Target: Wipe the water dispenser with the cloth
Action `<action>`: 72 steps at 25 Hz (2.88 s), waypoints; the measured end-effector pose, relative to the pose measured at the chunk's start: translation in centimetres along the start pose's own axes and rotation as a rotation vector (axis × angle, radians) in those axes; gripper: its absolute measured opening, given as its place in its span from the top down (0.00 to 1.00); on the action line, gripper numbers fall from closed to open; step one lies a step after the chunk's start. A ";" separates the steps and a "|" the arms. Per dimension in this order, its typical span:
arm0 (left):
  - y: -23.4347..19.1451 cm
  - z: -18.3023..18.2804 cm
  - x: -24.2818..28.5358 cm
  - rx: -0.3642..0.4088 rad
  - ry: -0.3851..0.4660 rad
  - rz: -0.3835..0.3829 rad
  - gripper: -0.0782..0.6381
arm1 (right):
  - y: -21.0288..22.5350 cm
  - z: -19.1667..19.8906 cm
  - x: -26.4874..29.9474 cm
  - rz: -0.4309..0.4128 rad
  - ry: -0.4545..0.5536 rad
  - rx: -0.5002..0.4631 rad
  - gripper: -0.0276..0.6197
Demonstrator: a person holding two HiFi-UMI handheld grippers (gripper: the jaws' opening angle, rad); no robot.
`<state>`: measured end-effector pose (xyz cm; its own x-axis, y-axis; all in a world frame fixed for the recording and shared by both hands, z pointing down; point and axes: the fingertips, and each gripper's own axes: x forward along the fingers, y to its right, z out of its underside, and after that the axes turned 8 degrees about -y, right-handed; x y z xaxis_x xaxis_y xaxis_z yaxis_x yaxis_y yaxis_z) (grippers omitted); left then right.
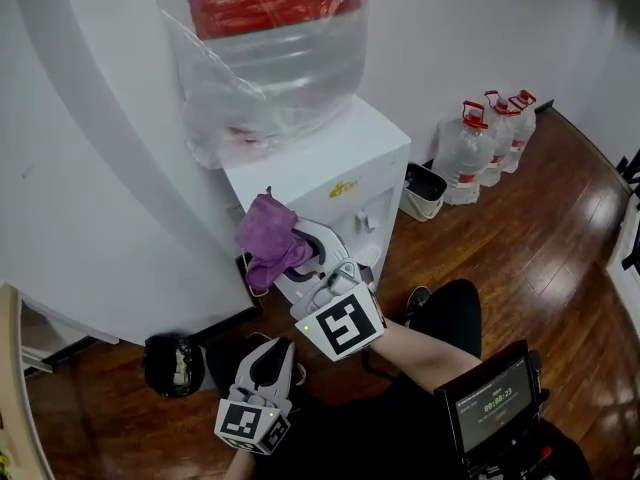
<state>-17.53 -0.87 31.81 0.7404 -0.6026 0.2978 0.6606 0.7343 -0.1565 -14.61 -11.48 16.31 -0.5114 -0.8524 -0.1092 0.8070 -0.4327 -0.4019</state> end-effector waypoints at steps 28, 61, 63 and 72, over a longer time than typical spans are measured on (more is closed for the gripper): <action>2.3 1.4 1.6 -0.044 -0.054 0.043 0.81 | 0.7 7.6 -2.2 -0.012 -0.251 0.273 0.72; 3.7 2.2 2.7 -0.059 -0.093 0.062 0.81 | 16.9 24.7 -11.2 0.290 -0.529 0.318 0.72; 4.1 2.5 2.7 -0.070 -0.102 0.051 0.81 | 14.8 26.2 -11.1 0.218 -0.529 0.489 0.72; 6.1 3.1 3.6 -0.053 -0.105 0.045 0.81 | 14.9 21.9 -8.9 0.100 -0.178 1.136 0.72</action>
<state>-11.21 2.42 34.88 0.7542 -0.5312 0.3860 0.6347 0.7405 -0.2210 8.42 -16.77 31.18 -0.4541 -0.8881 0.0714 0.6880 -0.2986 0.6614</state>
